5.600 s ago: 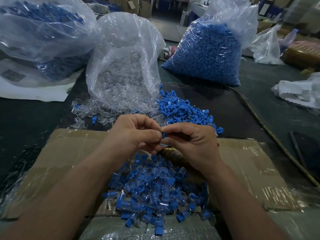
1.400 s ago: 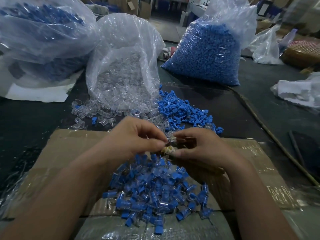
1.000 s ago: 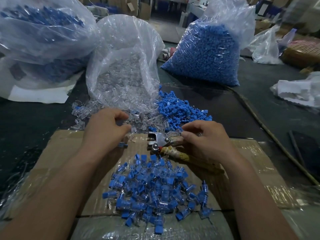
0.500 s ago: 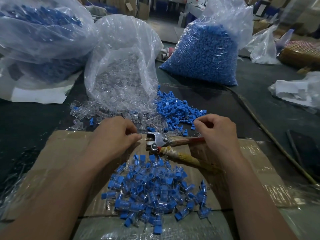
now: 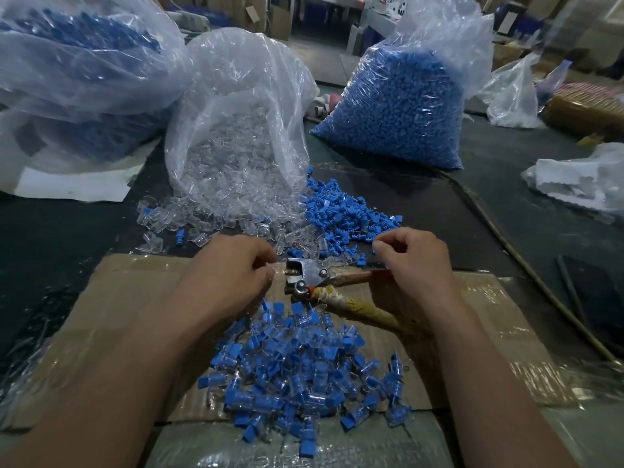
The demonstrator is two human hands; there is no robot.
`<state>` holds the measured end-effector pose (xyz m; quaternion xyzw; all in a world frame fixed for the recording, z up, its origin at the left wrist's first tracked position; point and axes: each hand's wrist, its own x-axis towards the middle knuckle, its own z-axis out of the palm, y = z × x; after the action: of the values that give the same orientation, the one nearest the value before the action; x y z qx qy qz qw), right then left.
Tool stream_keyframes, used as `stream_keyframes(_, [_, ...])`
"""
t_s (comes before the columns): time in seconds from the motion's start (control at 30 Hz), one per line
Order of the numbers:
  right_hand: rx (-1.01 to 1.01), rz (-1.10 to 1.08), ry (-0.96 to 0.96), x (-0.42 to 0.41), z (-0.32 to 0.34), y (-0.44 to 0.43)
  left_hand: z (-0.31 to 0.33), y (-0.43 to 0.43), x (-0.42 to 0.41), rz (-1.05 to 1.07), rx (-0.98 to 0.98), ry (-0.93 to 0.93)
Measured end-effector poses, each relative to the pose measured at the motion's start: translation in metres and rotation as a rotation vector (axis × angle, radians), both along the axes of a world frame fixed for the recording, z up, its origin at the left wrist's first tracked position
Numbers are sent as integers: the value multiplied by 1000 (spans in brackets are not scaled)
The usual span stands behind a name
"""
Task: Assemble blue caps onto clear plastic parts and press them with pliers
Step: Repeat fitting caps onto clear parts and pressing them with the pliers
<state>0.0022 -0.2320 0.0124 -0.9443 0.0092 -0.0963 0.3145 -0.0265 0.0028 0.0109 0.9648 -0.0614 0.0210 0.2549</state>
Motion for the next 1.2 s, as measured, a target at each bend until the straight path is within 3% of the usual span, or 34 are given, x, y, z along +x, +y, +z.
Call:
stream_keyframes(0.13, [-161, 52, 19, 5, -4, 9, 0, -3, -1, 33, -77, -92])
stream_keyframes(0.27, [-310, 39, 124, 11, -6, 10, 5, -5, -4, 64, -285, -127])
stream_keyframes(0.37, [-323, 12, 161, 14, -6, 9, 7, -5, -6, 77, -429, -91])
stream_keyframes(0.5, [-362, 1, 122, 13, -6, 9, 11, -7, -9, 103, -471, -97])
stream_keyframes(0.6, [-252, 6, 51, 9, -5, 9, 14, -9, -9, 125, -616, -1])
stream_keyframes(0.9, [250, 82, -96, -9, 7, 16, 16, -12, -15, 119, -637, -36])
stream_keyframes(1.2, [382, 325, -61, -28, 15, 36, 16, -18, -17, 95, -735, 4])
